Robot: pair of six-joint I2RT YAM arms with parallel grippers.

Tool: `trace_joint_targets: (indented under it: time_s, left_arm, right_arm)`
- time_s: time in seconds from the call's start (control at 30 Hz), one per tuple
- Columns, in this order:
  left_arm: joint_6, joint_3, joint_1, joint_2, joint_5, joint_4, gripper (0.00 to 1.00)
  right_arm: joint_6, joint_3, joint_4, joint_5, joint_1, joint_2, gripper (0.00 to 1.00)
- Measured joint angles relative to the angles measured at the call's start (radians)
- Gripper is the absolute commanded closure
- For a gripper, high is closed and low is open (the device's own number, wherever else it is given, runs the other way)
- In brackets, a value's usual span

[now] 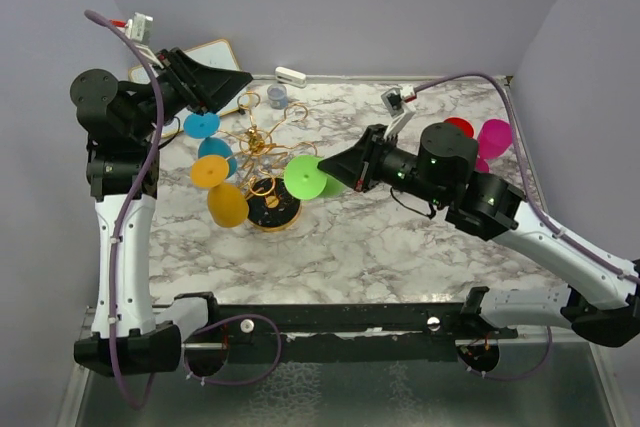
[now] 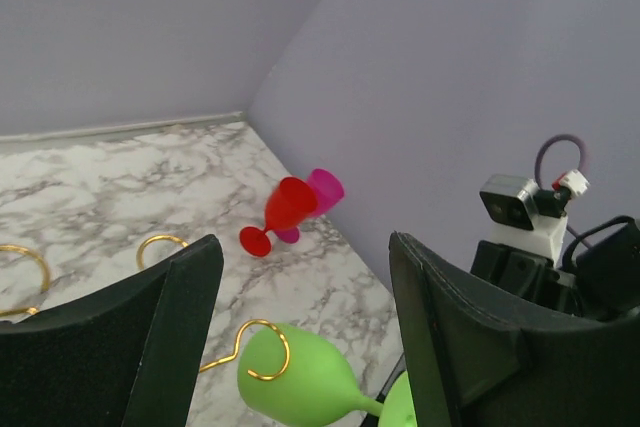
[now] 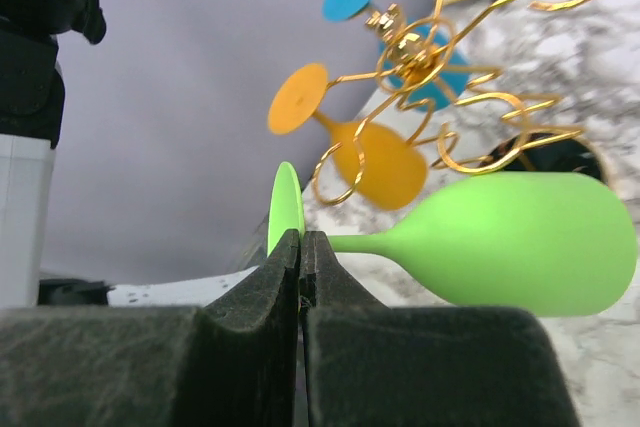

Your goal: Take the wine glass off the wine glass rack

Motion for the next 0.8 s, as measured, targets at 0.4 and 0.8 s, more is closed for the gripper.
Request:
trace_joint_targets:
  time_s: [0.4, 0.8]
  left_arm:
    - [-0.090, 0.051, -0.232, 0.141, 0.170, 0.215, 0.30]
    - [-0.026, 0.019, -0.343, 0.207, 0.220, 0.209, 0.32]
  right_arm:
    - [-0.157, 0.063, -0.055, 0.329, 0.000, -0.039, 0.99]
    - [-0.247, 0.112, -0.042, 0.481, 0.000, -0.035, 0.99]
